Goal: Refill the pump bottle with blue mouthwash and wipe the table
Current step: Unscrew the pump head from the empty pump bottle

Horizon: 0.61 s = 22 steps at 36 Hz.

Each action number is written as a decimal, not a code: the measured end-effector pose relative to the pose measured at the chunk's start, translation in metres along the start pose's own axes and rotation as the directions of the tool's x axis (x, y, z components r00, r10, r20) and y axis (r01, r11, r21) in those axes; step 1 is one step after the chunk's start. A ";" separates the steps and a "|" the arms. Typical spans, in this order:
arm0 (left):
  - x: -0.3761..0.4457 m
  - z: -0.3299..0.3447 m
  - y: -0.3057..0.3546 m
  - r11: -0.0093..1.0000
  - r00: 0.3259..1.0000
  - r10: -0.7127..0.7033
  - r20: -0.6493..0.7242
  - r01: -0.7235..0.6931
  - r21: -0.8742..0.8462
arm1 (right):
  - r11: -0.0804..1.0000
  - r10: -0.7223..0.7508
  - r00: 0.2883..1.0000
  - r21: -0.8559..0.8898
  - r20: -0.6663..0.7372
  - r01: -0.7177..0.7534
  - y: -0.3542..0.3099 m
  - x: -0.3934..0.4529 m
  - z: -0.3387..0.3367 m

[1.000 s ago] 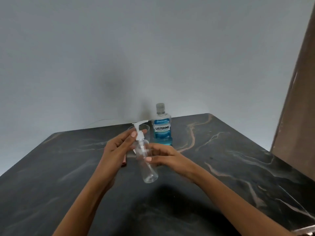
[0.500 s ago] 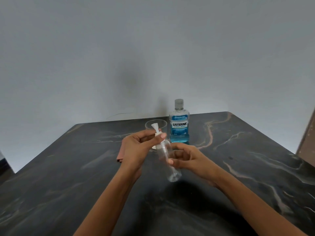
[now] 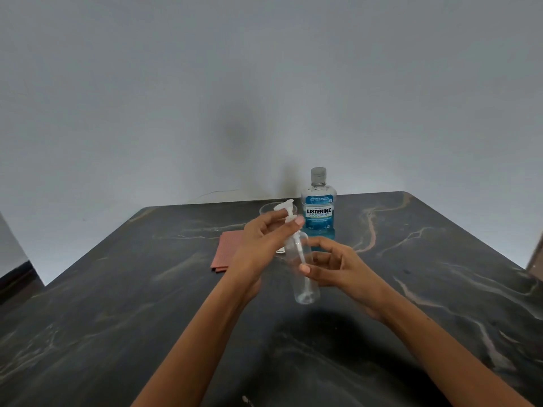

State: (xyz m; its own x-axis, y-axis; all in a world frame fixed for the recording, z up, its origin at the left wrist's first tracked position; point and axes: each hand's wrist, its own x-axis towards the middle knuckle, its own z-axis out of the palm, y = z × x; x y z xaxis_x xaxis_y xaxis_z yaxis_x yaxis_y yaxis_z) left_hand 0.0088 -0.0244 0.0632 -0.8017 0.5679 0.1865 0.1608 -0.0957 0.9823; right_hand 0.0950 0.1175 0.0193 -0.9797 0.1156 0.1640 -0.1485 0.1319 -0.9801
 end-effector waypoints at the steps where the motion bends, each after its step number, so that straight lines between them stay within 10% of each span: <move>1: -0.001 0.000 0.001 1.000 0.999 0.003 0.038 -0.003 -0.011 | 1.000 0.002 1.000 0.006 -0.002 -0.002 0.000 0.000 0.000; 22: 0.003 0.001 -0.002 0.994 0.994 0.108 -0.015 -0.108 0.014 | 1.000 -0.009 0.997 -0.010 -0.074 0.008 0.003 0.003 -0.001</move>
State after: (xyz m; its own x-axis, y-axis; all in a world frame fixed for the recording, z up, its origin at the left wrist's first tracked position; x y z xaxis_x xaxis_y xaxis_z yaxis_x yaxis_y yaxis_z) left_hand 0.0065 -0.0218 0.0616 -0.7882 0.5418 0.2919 0.2544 -0.1450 0.9562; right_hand 0.0923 0.1197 0.0169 -0.9657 0.1867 0.1807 -0.1555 0.1423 -0.9775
